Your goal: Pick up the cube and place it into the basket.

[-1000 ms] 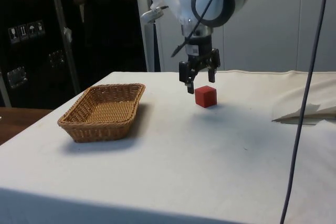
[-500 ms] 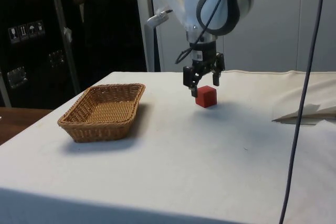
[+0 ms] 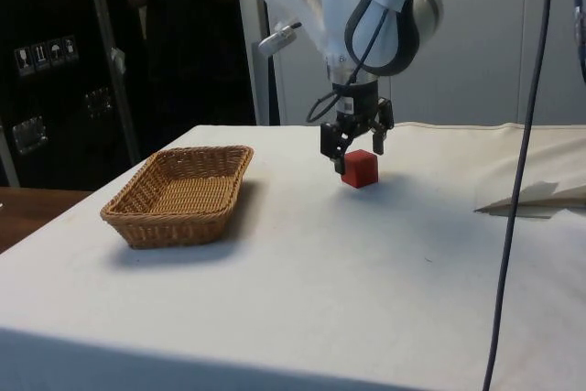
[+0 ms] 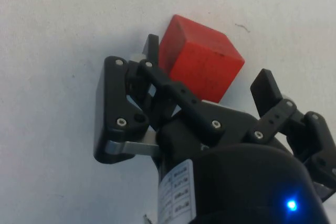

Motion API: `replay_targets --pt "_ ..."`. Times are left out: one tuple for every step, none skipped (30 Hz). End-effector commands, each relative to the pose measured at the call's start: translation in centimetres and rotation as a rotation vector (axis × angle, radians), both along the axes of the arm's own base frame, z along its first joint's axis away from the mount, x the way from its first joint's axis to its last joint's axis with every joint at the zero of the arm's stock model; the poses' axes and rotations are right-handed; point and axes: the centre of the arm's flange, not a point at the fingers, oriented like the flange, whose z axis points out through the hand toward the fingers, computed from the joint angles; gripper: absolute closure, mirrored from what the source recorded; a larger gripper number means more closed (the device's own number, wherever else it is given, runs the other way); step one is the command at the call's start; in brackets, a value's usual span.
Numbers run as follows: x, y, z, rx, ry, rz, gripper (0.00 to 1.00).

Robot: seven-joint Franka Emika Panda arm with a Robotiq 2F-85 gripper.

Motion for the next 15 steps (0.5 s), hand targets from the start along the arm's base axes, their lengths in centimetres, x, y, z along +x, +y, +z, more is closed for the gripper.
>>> replay_targets --pt "-0.04 0.06 0.06 0.002 -0.004 -0.001 0.00" --pt "0.00 0.00 0.00 0.000 0.000 0.000 0.00" --pt "-0.06 0.02 0.05 0.002 -0.003 -0.002 0.00" --pt "-0.04 0.01 0.03 0.001 -0.002 -0.002 0.00" --pt "-0.04 0.02 0.03 0.001 -0.002 -0.001 0.00" --pt "-0.08 -0.03 -0.01 0.001 0.000 -0.002 0.00" --pt "-0.03 -0.04 0.02 0.001 -0.001 -0.002 0.00" --pt "-0.03 -0.04 0.02 0.001 -0.001 -0.002 0.00" --pt "-0.03 -0.04 0.02 0.001 -0.001 -0.002 0.00" --pt "0.00 0.00 0.00 0.000 0.000 0.000 0.00" --pt "-0.03 -0.04 0.02 0.001 -0.001 -0.002 0.00" --pt "-0.03 0.01 0.01 0.000 0.000 0.000 0.00" --pt "-0.06 -0.03 0.01 0.000 -0.001 -0.001 0.00" --pt "-0.20 0.05 -0.04 0.000 -0.003 -0.002 0.00" --pt "-0.26 0.11 -0.08 0.000 -0.001 0.000 0.00"
